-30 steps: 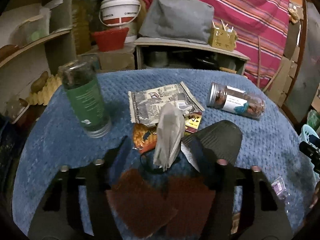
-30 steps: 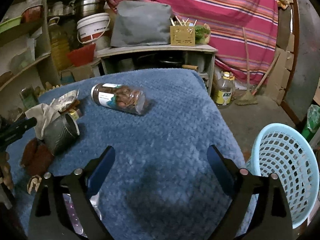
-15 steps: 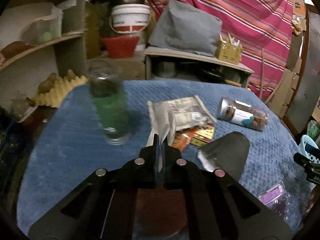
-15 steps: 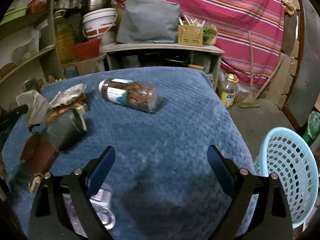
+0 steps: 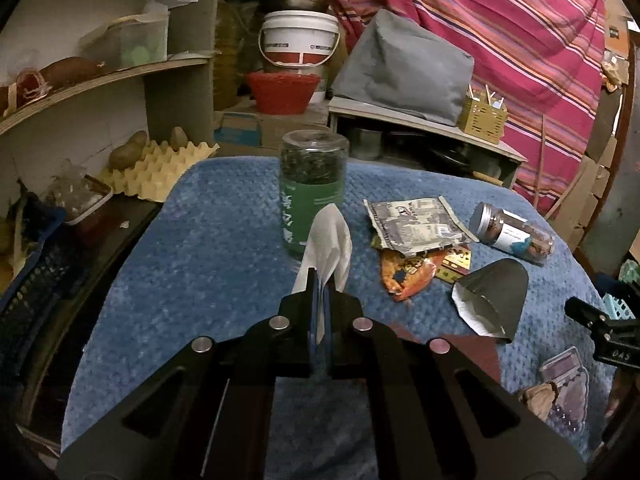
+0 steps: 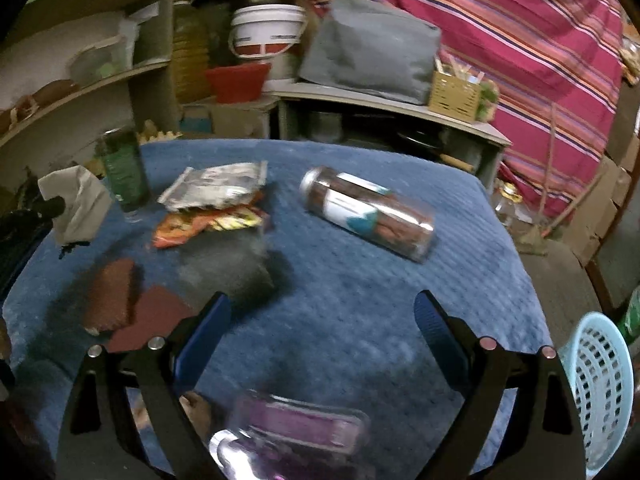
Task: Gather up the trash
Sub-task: 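Grasp the white tissue with the left tool while the right tool grasps the black ribbed pouch, then carry the tissue and black pouch in both tools over the light-blue basket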
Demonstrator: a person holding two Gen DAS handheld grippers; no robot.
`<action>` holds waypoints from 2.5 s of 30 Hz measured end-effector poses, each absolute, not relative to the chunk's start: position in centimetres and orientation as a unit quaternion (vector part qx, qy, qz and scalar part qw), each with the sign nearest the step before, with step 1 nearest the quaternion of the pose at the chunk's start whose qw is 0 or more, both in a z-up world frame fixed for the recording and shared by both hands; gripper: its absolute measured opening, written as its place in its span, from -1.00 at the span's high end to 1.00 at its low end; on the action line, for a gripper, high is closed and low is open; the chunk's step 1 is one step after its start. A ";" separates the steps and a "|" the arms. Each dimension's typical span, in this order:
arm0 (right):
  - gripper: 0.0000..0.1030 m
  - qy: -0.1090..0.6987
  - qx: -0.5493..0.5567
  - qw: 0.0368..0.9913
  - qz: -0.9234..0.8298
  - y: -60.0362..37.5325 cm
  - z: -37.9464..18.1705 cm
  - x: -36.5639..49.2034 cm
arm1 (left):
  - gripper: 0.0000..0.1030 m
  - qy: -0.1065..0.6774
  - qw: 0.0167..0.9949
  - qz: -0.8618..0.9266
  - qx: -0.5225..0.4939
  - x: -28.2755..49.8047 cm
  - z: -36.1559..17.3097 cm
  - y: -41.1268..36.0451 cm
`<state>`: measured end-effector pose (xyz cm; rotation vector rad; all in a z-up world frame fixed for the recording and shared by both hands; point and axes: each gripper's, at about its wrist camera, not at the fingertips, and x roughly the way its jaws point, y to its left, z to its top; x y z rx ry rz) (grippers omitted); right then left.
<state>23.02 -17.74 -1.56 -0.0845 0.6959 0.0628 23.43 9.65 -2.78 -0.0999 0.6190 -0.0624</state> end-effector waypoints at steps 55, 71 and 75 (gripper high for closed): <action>0.63 0.335 0.017 0.941 0.044 -29.2 -0.6 20.0 | 0.98 0.284 0.958 -0.042 0.000 19.5 1.8 0.0; 0.63 0.301 0.034 0.949 -0.084 -43.7 1.1 11.8 | 0.98 0.273 0.942 -0.189 0.036 16.7 3.7 -17.8; 0.63 0.301 0.040 0.945 -0.122 -48.1 1.0 9.5 | 0.98 0.278 0.929 -0.242 0.044 15.7 3.0 -23.3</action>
